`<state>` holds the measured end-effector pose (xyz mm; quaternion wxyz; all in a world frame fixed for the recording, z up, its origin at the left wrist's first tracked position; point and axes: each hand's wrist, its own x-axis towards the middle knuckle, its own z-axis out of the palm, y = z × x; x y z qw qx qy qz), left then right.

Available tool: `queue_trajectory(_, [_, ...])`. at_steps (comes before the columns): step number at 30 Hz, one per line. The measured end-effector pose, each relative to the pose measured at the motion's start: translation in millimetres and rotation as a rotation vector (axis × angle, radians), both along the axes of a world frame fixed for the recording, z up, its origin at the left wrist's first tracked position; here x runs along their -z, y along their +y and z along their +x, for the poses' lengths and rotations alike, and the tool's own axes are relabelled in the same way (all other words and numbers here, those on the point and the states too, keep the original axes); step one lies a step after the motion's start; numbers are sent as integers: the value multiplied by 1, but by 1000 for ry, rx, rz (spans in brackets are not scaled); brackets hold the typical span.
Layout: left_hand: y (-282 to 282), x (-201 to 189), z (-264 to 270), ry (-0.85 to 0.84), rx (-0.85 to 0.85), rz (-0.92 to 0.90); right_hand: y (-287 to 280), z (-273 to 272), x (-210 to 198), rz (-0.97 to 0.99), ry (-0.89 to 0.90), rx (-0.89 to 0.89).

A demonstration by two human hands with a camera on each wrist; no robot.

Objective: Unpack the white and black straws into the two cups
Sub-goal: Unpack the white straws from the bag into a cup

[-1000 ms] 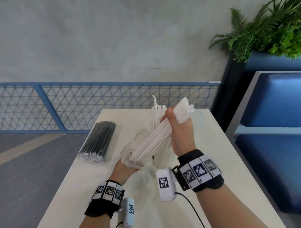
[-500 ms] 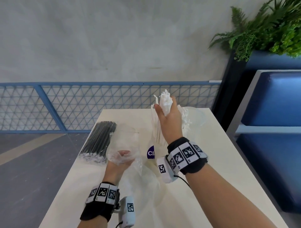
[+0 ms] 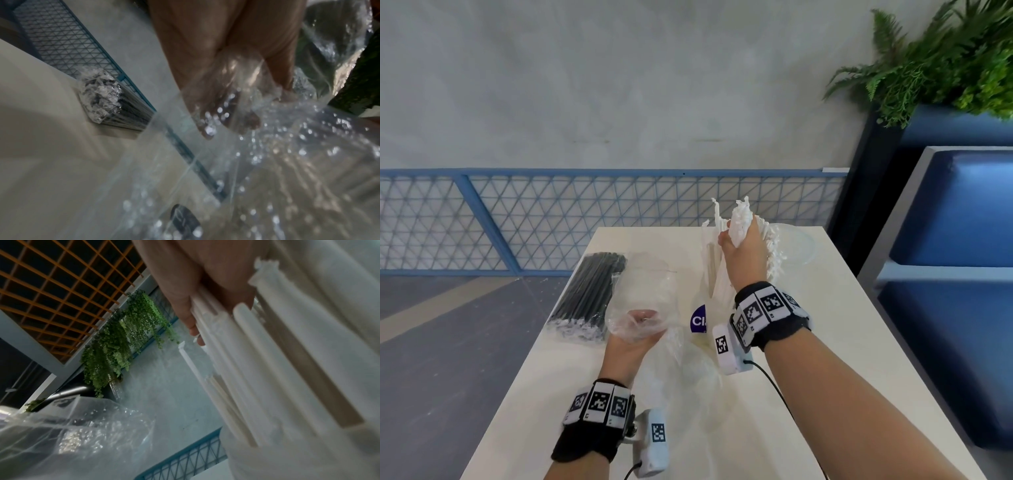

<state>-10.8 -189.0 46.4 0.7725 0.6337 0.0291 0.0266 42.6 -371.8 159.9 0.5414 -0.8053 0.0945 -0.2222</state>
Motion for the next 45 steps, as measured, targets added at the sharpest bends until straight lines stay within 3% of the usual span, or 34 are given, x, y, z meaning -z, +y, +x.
queue_trajectory(3, [-1,-2,-1,-9,7,9,-4,-6,-3,-15,-28,3])
queue_trajectory(7, [5,0,-2,-3,-9,8,-11,-16,-15,71,-300,47])
queue_trajectory(10, [2,2,-2,-5,-9,3,-12,-13,-20,-161,-414,-29])
queue_trajectory(15, [-6,-1,-4,-2,17,-32,-25,3,-5,-446,-354,9])
queue_trajectory(23, [-13,-17,-6,18,23,-85,-41,-8,2,-606,-244,35])
queue_trajectory(27, [-12,-19,-12,-14,-3,-136,-45,-45,25,-498,-407,155])
queue_trajectory(31, [-15,-4,-18,39,-45,-199,-56,-76,71,-398,-410,165])
queue_trajectory(33, [-19,1,-22,67,-76,-186,-62,-90,89,-269,-330,133])
queue_trajectory(37, [-30,10,-29,145,-101,-195,-69,-113,113,57,267,-108])
queue_trajectory(39, [-39,10,-35,192,-84,-232,-69,-121,123,193,460,-247])
queue_trajectory(42, [-53,18,-41,264,-52,-190,-71,-127,134,181,506,-300])
queue_trajectory(45, [-57,32,-43,260,-224,72,-80,-129,139,113,480,-224])
